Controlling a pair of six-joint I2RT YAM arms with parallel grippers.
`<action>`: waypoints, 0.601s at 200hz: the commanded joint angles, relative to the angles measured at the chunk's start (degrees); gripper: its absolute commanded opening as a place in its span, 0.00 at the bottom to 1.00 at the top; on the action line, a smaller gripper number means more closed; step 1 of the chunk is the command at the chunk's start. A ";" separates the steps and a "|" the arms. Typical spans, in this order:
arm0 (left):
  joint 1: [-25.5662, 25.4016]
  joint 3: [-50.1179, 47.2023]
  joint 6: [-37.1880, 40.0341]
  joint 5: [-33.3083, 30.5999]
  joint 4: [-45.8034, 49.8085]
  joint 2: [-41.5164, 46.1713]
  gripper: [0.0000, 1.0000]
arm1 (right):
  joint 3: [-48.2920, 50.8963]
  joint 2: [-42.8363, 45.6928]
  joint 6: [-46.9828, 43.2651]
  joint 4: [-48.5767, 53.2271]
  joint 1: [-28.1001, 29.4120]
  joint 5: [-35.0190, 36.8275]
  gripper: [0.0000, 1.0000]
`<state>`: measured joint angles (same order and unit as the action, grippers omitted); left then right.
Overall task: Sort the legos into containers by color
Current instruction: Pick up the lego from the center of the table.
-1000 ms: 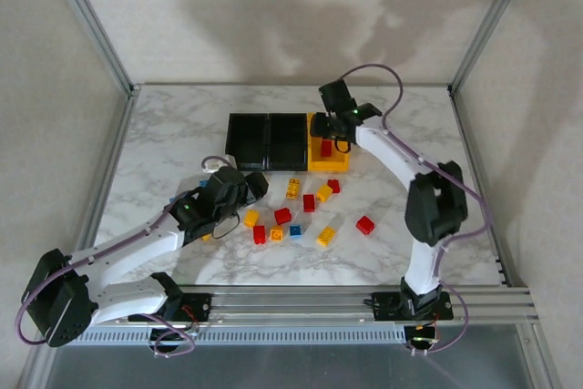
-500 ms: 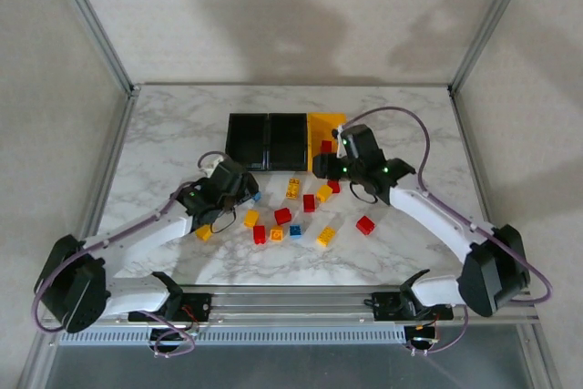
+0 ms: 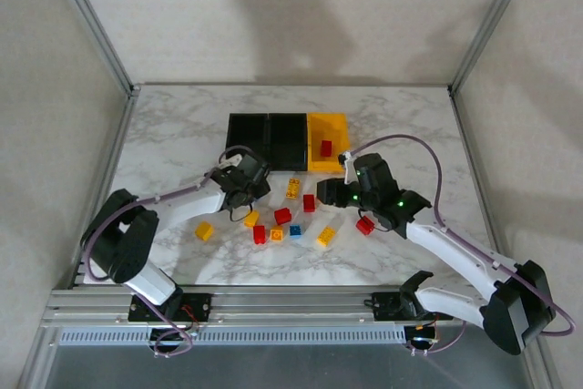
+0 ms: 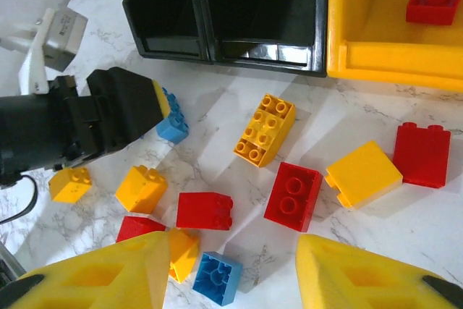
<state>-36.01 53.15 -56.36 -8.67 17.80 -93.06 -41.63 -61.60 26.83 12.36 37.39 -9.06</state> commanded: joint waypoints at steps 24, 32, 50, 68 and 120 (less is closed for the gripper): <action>-0.20 2.81 -1.48 -2.61 0.95 -4.52 0.59 | 0.96 0.33 1.03 -2.47 0.41 0.06 0.49; -0.12 3.04 -1.55 -2.84 0.97 -5.21 0.56 | 1.02 0.10 1.12 -2.59 0.40 -0.03 0.49; -0.20 3.19 -1.37 -2.47 0.45 -6.77 0.51 | 1.05 -0.10 1.21 -2.69 0.41 0.02 0.49; -0.44 3.51 -0.75 -2.40 0.89 -7.50 0.37 | 1.11 -0.08 1.40 -2.62 0.41 0.27 0.49; -2.09 3.46 1.93 -2.58 3.09 -2.67 0.21 | 2.45 0.43 2.27 -2.54 0.41 0.72 0.48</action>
<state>-37.30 55.64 -56.38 -9.98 18.31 -99.46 -40.56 -61.60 27.97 10.83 37.39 -8.84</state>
